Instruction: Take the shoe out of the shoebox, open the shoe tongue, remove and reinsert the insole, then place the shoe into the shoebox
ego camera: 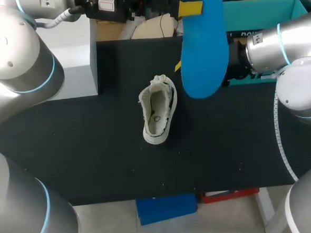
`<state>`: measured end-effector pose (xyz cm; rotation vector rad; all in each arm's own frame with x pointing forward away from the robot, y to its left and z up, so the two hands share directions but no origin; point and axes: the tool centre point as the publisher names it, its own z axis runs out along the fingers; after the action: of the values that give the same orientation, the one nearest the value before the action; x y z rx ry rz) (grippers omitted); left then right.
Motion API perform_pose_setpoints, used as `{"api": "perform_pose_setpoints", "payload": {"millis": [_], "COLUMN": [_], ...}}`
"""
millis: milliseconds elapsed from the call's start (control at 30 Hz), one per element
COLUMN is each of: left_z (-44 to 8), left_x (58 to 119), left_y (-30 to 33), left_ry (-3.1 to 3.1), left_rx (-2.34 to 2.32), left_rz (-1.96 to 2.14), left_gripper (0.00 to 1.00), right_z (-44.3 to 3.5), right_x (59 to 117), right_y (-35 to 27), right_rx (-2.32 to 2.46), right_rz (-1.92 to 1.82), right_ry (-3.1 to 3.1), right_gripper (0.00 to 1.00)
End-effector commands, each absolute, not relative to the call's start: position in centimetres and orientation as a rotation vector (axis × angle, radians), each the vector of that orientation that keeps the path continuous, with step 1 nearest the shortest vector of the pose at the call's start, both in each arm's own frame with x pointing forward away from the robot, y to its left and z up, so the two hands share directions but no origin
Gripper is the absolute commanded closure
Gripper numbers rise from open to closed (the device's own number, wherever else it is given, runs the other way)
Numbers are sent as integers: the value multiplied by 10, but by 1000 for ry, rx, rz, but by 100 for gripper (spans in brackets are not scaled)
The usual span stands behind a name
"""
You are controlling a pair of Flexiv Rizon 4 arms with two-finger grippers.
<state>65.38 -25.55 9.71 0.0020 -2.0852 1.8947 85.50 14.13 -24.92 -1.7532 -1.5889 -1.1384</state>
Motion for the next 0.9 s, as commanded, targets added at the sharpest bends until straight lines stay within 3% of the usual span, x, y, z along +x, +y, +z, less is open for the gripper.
{"api": "perform_pose_setpoints", "payload": {"millis": [33,600,900], "left_z": [96,99,49], "left_x": [654,658,650], "left_y": [-257,-262,-258], "left_ry": [-2085,-2131,-2395], "left_rx": [3,-176,-282], "left_rz": [1897,1986,1994], "left_gripper": [100,100,100], "right_z": [-251,-245,-245], "right_x": [851,847,847], "right_y": [140,140,140], "right_rx": [-1556,-1502,-1502], "right_rz": [-1300,-1354,-1354], "right_ry": [-1428,-1416,-1416], "right_gripper": [0,0,0]}}
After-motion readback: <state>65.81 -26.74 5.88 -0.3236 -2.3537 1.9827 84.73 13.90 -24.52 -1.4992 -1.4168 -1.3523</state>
